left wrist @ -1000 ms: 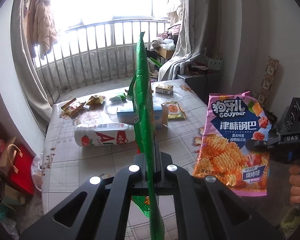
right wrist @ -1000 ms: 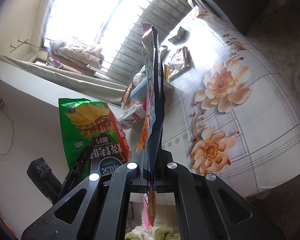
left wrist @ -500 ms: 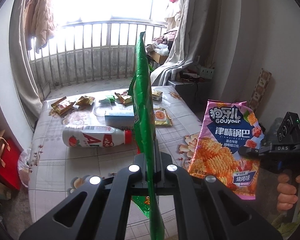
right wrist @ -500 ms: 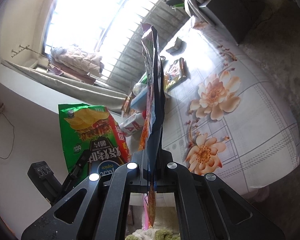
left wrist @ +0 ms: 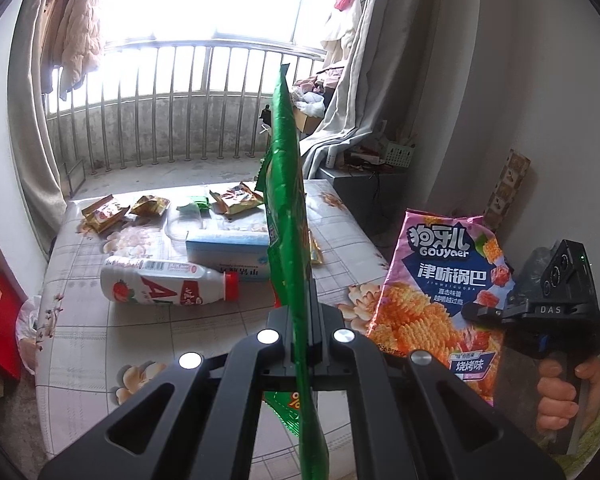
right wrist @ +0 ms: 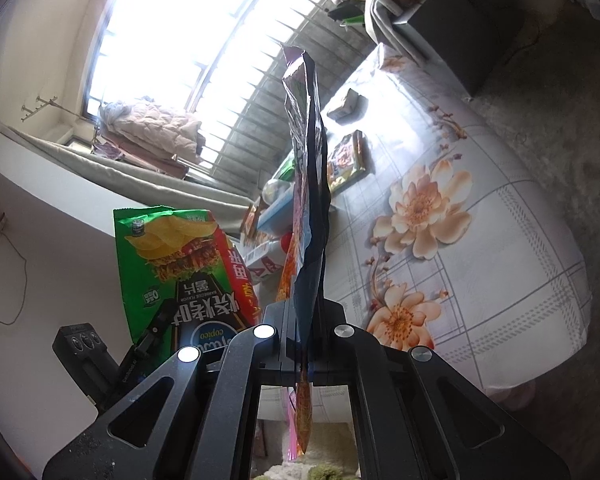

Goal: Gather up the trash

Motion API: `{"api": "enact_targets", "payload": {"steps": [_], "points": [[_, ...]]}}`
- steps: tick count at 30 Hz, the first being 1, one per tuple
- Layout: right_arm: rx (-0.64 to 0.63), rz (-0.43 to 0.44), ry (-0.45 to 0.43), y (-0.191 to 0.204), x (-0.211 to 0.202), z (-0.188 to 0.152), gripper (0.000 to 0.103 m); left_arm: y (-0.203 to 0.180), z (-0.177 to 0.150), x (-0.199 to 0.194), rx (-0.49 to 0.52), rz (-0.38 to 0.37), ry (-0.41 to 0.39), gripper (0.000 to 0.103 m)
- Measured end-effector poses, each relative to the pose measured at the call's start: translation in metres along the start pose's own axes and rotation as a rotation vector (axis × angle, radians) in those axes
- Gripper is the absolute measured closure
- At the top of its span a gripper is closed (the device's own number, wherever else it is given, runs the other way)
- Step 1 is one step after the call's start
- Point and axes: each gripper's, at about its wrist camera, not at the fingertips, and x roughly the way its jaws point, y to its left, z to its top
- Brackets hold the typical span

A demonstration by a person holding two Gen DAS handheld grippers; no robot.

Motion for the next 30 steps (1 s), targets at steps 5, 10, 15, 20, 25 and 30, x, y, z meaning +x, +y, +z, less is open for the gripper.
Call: {"api": "enact_targets", "payload": {"steps": [5,10,15,20,25,30], "points": [[-0.011,-0.004,-0.009,-0.002,-0.004,0.001,0.102,-0.003,0.003,0.006,0.0,-0.012,-0.002,0.103],[-0.008,0.005,-0.001,-0.008,-0.005,0.003,0.102,-0.009,0.007,0.01,0.0,-0.021,-0.004,0.103],[-0.008,0.023,0.026,-0.011,0.0,0.008,0.102,-0.015,0.007,0.01,-0.008,-0.01,-0.008,0.103],[-0.023,0.055,0.027,-0.01,-0.002,0.012,0.102,-0.024,0.01,0.012,-0.02,-0.014,0.0,0.103],[-0.016,0.065,0.027,-0.016,-0.008,0.015,0.102,-0.031,0.012,0.012,-0.023,-0.019,-0.008,0.103],[-0.026,0.071,0.009,-0.017,-0.018,0.019,0.102,-0.033,0.012,0.017,-0.044,-0.022,0.003,0.103]]}}
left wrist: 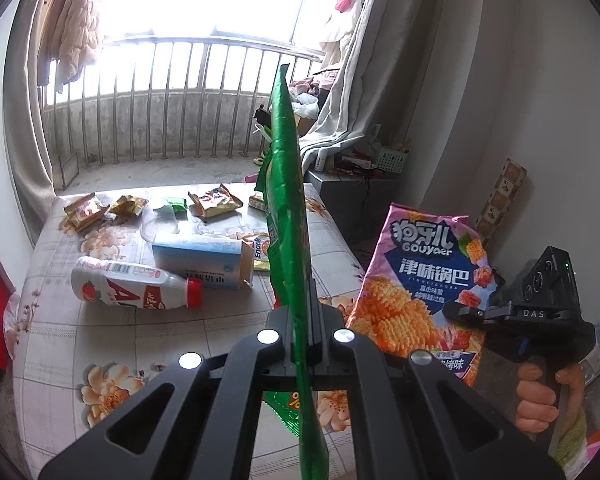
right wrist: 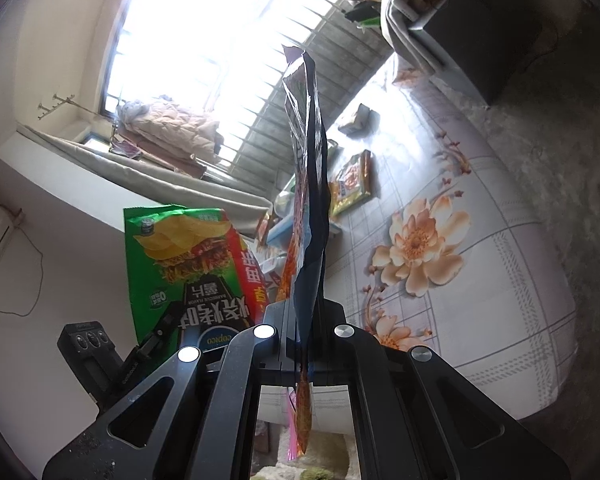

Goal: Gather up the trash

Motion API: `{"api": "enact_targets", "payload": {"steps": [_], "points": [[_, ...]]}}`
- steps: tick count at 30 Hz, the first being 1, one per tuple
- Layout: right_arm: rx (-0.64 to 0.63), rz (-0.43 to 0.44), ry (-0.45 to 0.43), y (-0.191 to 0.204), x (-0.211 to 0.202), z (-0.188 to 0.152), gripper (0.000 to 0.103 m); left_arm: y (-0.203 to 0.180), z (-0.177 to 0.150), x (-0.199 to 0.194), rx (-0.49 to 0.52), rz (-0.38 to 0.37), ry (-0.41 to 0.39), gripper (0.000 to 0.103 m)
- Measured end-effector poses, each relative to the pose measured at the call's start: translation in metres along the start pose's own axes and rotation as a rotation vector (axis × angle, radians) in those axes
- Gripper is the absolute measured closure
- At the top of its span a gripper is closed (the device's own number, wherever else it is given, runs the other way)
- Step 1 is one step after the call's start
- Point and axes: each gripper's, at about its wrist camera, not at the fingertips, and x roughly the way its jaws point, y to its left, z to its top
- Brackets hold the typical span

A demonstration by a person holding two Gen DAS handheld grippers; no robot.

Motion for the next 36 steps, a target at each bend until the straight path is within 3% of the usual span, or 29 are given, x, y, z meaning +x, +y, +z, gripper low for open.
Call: {"api": "enact_targets", "payload": {"steps": [9,19,22,28,36], "points": [[0.007,0.009,-0.04,-0.013,-0.019,0.006,0.102,-0.02,0.007,0.003,0.018,-0.011,-0.006,0.103],[0.083,-0.038,-0.245,-0.053,-0.105,0.006,0.102,-0.071,0.02,0.014,0.076,-0.111,-0.03,0.103],[0.119,-0.06,-0.316,-0.067,-0.137,-0.005,0.102,-0.083,0.014,0.021,0.045,-0.176,-0.016,0.103],[0.226,-0.114,-0.446,-0.099,-0.193,-0.039,0.102,-0.113,0.007,0.036,0.083,-0.265,0.023,0.103],[0.425,-0.205,-0.556,-0.154,-0.232,-0.076,0.102,-0.141,0.002,0.07,0.123,-0.37,0.093,0.103]]}}
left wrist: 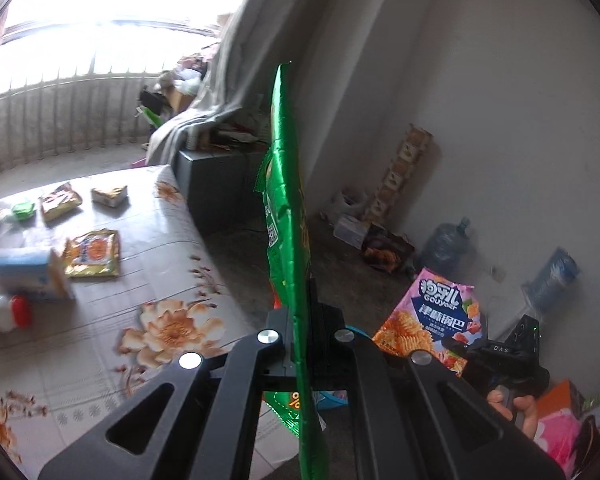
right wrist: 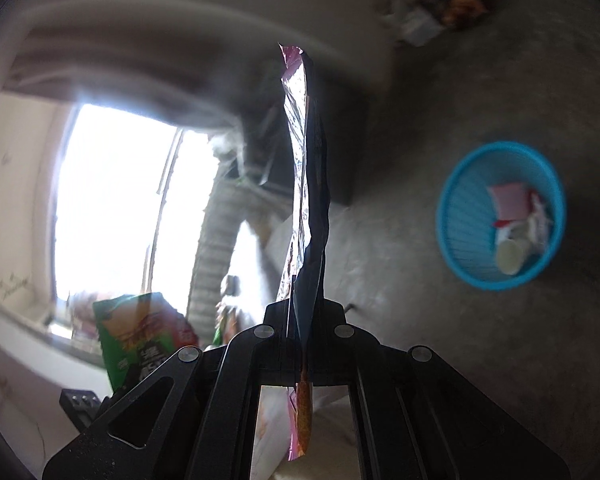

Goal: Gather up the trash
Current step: 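Carry the Gouyer bag to the wastebasket and open the right gripper while the left gripper carries the green bag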

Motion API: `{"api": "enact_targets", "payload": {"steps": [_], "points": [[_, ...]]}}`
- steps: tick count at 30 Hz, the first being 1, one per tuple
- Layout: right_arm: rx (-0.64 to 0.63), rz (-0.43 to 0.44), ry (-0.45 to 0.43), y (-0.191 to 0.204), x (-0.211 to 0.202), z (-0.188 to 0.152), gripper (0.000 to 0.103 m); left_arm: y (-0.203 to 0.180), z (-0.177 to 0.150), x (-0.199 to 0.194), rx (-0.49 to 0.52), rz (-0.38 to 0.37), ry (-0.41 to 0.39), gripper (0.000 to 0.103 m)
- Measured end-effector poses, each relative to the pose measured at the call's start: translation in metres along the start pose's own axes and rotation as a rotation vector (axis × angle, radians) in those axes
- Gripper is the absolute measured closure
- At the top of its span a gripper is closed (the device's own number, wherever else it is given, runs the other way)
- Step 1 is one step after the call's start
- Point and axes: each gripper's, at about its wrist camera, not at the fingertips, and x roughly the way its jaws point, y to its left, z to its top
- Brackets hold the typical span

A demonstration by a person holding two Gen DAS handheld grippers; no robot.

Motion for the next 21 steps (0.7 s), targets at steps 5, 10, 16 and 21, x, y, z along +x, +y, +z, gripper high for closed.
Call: {"api": "enact_targets", "payload": {"steps": [5,10,16,21], "points": [[0.09,-0.08,-0.015,-0.038,-0.004,-0.005,0.102,-0.003,0.001,0.031,0.019,-0.06,0.036,0.103],[0.164,-0.13,0.021,-0.065,0.006,-0.006,0.102,-0.007,-0.001,0.056,0.022,-0.099,0.052,0.103],[0.19,-0.166,-0.049,-0.061,-0.008,0.007,0.102,-0.005,-0.001,0.061,0.028,-0.113,0.051,0.103],[0.176,-0.243,-0.117,-0.055,-0.011,0.023,0.102,0.014,-0.002,0.065,-0.017,-0.139,0.054,0.103]]}}
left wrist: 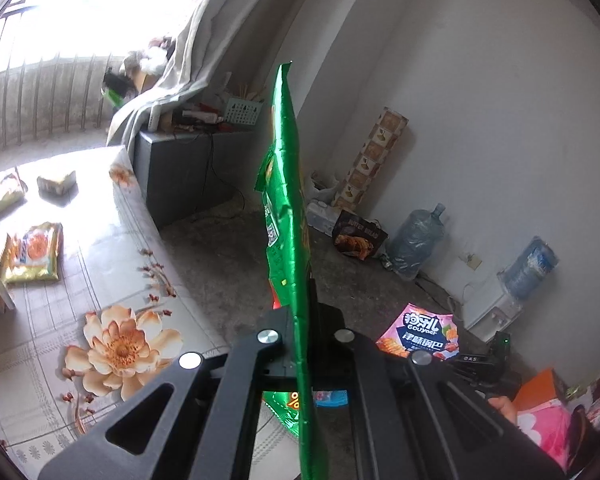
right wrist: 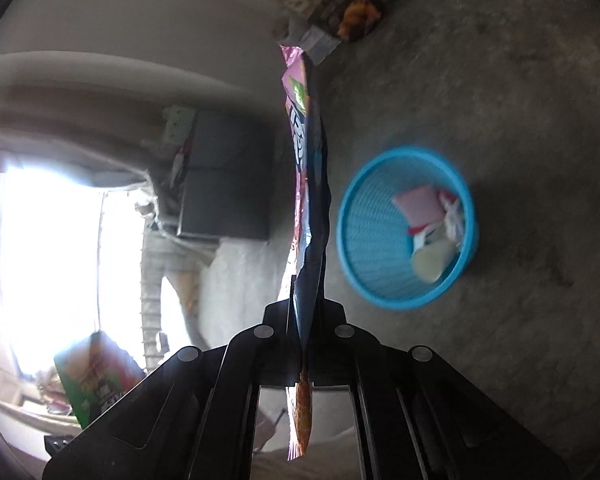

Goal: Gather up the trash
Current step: 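Carry the Gouyer bag to the wastebasket and open the right gripper while the left gripper carries the green bag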

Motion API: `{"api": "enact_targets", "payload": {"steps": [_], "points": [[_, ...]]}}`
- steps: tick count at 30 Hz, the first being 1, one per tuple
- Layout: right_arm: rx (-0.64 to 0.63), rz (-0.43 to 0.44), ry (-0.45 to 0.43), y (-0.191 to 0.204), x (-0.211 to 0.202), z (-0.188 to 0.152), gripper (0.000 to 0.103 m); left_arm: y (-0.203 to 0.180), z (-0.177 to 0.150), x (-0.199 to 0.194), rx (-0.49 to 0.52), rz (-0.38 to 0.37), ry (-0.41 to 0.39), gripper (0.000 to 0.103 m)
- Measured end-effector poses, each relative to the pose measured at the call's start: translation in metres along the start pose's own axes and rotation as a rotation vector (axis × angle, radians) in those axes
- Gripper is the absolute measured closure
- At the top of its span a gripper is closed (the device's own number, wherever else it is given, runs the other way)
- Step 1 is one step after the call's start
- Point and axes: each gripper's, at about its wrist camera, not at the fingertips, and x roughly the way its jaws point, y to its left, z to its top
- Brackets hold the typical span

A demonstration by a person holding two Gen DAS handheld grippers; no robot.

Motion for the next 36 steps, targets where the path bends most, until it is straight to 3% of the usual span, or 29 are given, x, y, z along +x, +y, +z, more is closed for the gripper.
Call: {"api": "enact_targets", "payload": {"steps": [6,12,15,19,21,26,33,36], "points": [[0.042,-0.011,-0.02,-0.015,0.025,0.01,0.1,0.01,0.0,0.012,0.008,-0.002,0.036,0.103],[0.066,-0.029,0.035,-0.036,0.09,0.024,0.093,0.007,-0.004,0.023,0.006,-0.018,0.053,0.103],[0.067,-0.148,0.091,-0.068,0.143,0.026,0.065,0.005,-0.005,0.032,0.002,-0.027,0.072,0.103],[0.156,-0.322,0.213,-0.118,0.187,0.012,0.06,-0.003,-0.008,0.047,0.015,-0.037,0.104,0.103],[0.196,-0.302,0.212,-0.129,0.182,0.002,0.06,-0.008,-0.01,0.056,0.028,-0.039,0.121,0.103],[0.128,-0.275,0.192,-0.126,0.141,-0.007,0.057,-0.025,-0.017,0.087,0.045,-0.068,0.184,0.103],[0.147,-0.244,0.147,-0.136,0.085,0.003,0.054,-0.062,-0.018,0.157,-0.01,-0.187,0.317,0.103],[0.175,-0.232,0.142,-0.148,0.071,0.002,0.054,-0.085,-0.022,0.193,0.04,-0.217,0.395,0.103]]}}
